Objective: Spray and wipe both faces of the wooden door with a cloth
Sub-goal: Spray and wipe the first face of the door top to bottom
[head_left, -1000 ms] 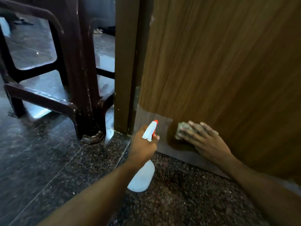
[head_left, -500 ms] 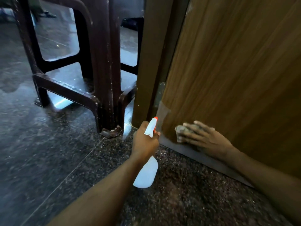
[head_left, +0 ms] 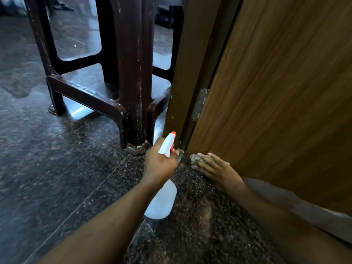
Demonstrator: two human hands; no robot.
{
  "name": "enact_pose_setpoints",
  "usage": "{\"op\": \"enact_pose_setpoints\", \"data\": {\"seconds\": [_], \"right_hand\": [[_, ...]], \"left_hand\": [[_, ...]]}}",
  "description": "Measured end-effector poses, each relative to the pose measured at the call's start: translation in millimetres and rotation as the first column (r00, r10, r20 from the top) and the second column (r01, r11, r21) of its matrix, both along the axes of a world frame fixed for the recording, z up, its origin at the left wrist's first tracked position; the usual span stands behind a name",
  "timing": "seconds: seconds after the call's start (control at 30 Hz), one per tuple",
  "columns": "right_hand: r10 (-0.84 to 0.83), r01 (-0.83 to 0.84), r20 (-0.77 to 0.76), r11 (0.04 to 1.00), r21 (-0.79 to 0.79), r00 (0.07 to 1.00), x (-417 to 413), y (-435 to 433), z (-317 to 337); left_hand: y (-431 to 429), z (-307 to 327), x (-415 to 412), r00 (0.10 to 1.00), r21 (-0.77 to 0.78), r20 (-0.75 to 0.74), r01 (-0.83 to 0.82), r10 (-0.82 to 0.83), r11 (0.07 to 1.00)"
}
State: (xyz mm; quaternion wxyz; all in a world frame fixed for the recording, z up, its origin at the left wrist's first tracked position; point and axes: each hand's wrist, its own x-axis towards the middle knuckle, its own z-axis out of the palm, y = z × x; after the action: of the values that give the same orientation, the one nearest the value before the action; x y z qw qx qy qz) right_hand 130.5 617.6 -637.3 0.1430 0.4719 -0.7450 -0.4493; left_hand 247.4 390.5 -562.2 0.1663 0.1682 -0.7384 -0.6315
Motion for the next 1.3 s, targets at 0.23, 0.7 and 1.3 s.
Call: {"op": "enact_pose_setpoints", "data": {"seconds": [0.23,0.7,1.3], "right_hand": [[0.073,-0.079,-0.110,0.996,-0.049,0.991,8,83,38],[-0.002,-0.002,-0.036,0.993,-0.120,0.999,6,33,-21],[-0.026,0.022,-0.030,0.993,-0.112,0.999,29,169,-1]], "left_hand": [[9,-2,5,0.999,0.007,0.027,0.039,-0.039,0.999],[60,-6,-19,0.996,-0.278,-0.006,0.087,-0.092,0.957],[108,-1,-1,0.992,-0.119,0.029,0.127,-0.124,0.985]]}}
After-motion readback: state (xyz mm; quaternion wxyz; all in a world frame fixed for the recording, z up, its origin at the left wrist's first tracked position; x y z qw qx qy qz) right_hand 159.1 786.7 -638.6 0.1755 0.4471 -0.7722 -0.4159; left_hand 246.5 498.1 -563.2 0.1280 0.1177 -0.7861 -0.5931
